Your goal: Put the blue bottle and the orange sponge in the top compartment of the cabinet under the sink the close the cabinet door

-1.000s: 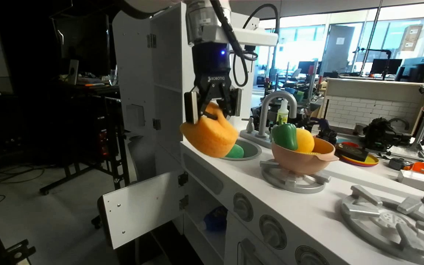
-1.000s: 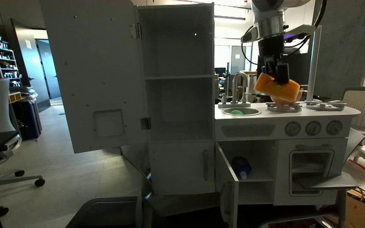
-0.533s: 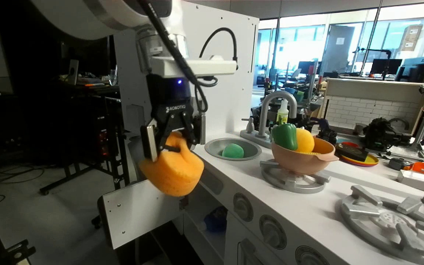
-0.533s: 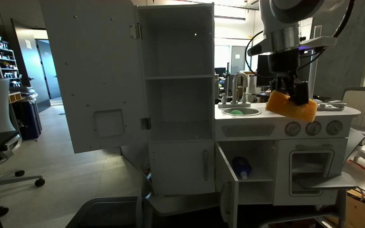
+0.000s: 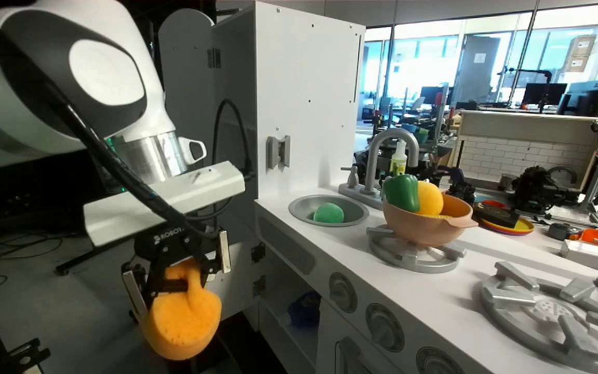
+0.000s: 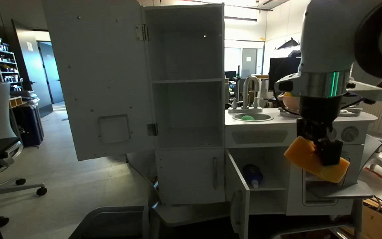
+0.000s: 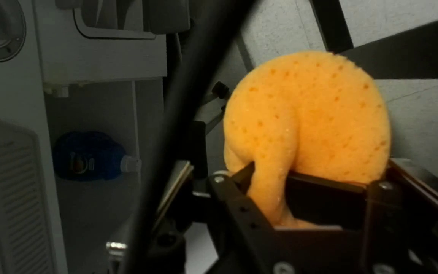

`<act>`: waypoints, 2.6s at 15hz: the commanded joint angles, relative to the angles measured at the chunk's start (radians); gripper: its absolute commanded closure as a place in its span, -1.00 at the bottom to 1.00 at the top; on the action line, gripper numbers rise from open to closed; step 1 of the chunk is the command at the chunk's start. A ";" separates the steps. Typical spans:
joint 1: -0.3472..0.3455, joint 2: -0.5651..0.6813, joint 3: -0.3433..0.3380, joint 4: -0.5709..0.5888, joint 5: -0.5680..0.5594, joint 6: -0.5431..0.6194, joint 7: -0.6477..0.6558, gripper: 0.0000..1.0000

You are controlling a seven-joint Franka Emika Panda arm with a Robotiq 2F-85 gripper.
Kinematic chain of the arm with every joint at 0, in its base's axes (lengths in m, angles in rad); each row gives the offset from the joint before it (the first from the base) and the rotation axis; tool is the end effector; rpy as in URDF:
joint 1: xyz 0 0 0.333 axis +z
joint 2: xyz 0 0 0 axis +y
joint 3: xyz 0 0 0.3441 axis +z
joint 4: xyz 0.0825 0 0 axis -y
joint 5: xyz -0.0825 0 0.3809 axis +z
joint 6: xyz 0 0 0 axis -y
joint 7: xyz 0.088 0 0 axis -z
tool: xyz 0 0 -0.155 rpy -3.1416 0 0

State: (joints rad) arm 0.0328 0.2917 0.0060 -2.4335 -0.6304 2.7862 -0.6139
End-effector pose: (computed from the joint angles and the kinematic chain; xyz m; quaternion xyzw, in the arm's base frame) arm 0.4987 0.0364 0.1723 0.8082 0.5766 -0.0048 0.1194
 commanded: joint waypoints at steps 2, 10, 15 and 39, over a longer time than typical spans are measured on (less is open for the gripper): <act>0.098 0.084 -0.168 0.039 -0.243 0.173 0.344 1.00; 0.354 0.308 -0.512 0.220 -0.573 0.387 0.905 1.00; 0.581 0.556 -0.677 0.400 -0.601 0.480 1.193 1.00; 0.961 1.210 -0.957 0.559 0.614 0.739 0.803 1.00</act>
State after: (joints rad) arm 0.9627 1.5027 -0.9328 -1.8400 -0.1728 3.4661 0.3333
